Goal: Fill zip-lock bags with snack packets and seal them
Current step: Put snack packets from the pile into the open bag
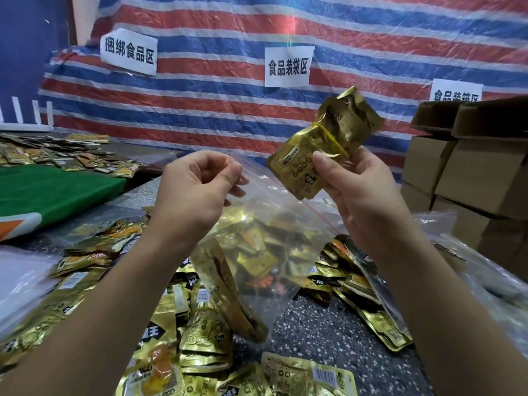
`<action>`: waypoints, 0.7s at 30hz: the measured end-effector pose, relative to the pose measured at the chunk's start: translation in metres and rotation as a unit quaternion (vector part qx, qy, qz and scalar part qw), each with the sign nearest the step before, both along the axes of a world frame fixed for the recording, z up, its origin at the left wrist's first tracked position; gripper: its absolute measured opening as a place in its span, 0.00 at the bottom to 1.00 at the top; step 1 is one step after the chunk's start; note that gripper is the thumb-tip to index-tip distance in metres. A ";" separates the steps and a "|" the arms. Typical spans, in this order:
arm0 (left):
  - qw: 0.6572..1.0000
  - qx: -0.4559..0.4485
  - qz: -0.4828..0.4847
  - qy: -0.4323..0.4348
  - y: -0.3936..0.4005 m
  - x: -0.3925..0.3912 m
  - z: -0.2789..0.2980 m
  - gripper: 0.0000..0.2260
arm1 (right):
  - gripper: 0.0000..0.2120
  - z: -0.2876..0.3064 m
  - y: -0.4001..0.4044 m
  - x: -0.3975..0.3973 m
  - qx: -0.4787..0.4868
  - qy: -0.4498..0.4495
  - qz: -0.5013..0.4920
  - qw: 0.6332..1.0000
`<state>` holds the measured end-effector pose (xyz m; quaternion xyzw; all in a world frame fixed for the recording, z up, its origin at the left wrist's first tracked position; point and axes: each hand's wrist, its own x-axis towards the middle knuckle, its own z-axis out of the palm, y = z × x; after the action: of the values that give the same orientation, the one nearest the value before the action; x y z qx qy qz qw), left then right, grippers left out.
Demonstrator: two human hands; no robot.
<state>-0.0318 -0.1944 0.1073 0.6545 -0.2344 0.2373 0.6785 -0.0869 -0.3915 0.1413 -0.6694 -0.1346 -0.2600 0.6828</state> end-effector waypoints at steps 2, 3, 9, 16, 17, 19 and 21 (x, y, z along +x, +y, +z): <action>1.000 -0.005 -0.001 0.000 0.000 0.000 0.000 0.04 | 0.23 -0.004 -0.002 0.001 -0.019 -0.004 0.009 1.000; 1.000 -0.006 -0.002 0.000 0.000 0.000 -0.001 0.04 | 0.24 -0.006 -0.004 0.001 -0.025 -0.004 0.014 1.000; 1.000 -0.008 -0.011 0.006 0.000 0.000 0.000 0.04 | 0.16 -0.012 -0.010 0.002 -0.063 -0.025 0.000 0.998; 1.000 -0.016 -0.019 0.005 0.000 -0.001 0.001 0.05 | 0.13 -0.022 -0.017 0.002 -0.174 0.000 -0.025 0.984; 1.000 -0.017 -0.020 0.007 0.000 -0.001 0.000 0.05 | 0.14 -0.022 -0.018 0.001 -0.190 0.006 -0.006 0.982; 1.000 -0.014 -0.024 0.010 0.000 -0.001 0.000 0.05 | 0.16 -0.022 -0.020 0.000 -0.218 0.025 0.028 0.975; 0.999 -0.007 -0.031 0.006 0.000 -0.001 0.000 0.06 | 0.16 -0.019 -0.022 -0.001 -0.259 0.056 0.047 0.963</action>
<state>-0.0330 -0.1942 0.1074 0.6432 -0.2489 0.2145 0.6916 -0.0881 -0.4131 0.1224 -0.8299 -0.1905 -0.1458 0.5037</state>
